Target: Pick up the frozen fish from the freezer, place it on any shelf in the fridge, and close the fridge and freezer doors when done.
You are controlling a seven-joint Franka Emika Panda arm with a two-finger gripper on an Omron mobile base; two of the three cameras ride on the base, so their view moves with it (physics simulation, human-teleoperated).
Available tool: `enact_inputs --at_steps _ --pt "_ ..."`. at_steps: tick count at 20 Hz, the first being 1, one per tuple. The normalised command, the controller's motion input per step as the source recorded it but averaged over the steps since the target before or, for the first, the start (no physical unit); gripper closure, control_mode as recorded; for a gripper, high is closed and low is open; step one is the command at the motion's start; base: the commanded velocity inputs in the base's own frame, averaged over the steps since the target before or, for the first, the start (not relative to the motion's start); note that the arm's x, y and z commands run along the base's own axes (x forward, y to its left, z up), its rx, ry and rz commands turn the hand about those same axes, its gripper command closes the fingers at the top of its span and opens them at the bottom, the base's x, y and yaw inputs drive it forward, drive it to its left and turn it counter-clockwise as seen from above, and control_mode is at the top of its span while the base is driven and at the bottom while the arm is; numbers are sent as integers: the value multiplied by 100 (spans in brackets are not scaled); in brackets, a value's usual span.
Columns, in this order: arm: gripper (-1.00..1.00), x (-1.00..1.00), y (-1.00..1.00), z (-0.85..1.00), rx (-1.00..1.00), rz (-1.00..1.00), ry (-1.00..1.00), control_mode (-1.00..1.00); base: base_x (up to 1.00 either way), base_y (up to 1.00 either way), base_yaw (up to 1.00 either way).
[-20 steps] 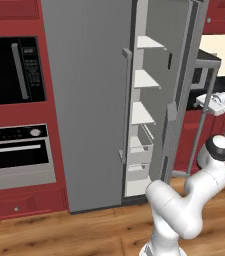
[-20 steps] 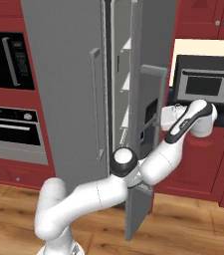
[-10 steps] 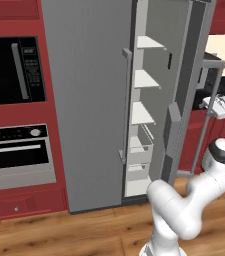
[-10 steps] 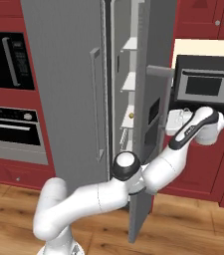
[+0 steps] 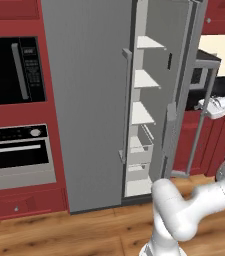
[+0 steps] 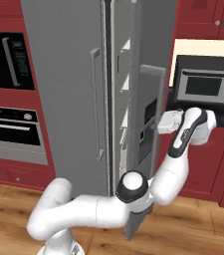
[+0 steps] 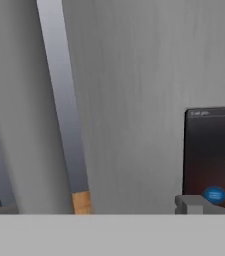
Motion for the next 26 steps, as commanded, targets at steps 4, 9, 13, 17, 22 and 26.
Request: enact_inputs --at_steps 4,9,13,17,22,26 --pt "-100 59 100 -100 7 -38 -7 -100 0 0 0" --pt "-100 63 94 -13 0 -47 -15 -100 0 0 0" --pt "-100 52 92 0 -3 -53 -13 -100 0 0 0" --pt "-100 56 79 6 -1 -45 -17 -100 0 0 0" --pt "-100 42 22 20 0 -31 -20 -100 0 0 0" --pt "-100 48 19 30 0 -33 -14 -100 0 0 0"
